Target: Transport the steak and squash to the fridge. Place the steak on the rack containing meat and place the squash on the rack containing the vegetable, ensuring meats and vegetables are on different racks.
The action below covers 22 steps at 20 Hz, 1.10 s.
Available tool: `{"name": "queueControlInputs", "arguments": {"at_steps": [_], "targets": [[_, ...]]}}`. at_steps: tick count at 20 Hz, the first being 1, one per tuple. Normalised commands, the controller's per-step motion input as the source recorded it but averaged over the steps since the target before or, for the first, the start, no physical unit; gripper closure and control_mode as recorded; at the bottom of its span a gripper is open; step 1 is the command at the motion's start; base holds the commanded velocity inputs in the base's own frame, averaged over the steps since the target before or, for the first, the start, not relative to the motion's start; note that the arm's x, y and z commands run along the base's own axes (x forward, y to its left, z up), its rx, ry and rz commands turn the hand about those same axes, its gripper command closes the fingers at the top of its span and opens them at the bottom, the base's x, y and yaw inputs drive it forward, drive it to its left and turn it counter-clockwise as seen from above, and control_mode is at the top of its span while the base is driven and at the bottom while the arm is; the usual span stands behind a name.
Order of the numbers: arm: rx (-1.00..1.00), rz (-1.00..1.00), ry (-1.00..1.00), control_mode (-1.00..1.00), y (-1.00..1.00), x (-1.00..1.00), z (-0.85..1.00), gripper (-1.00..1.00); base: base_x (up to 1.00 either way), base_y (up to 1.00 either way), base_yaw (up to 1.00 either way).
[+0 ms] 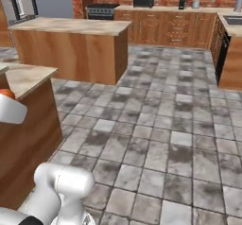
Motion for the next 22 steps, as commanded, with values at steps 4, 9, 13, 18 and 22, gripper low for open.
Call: {"name": "queueControlInputs", "arguments": {"at_steps": [4,9,13,18,22], "targets": [[0.00,0.00,0.00,1.00,0.00,0.00,0.00,1.00,1.00,-0.85,0.42],[0.00,0.00,0.00,1.00,0.00,0.00,0.00,1.00,1.00,-0.87,0.38],[0.00,0.00,0.00,1.00,0.00,0.00,0.00,1.00,1.00,-0.88,0.37],[0.00,0.00,0.00,1.00,0.00,0.00,0.00,1.00,1.00,-0.87,0.37],[0.00,0.00,0.00,1.00,0.00,0.00,0.00,1.00,1.00,-0.84,0.38]]}}
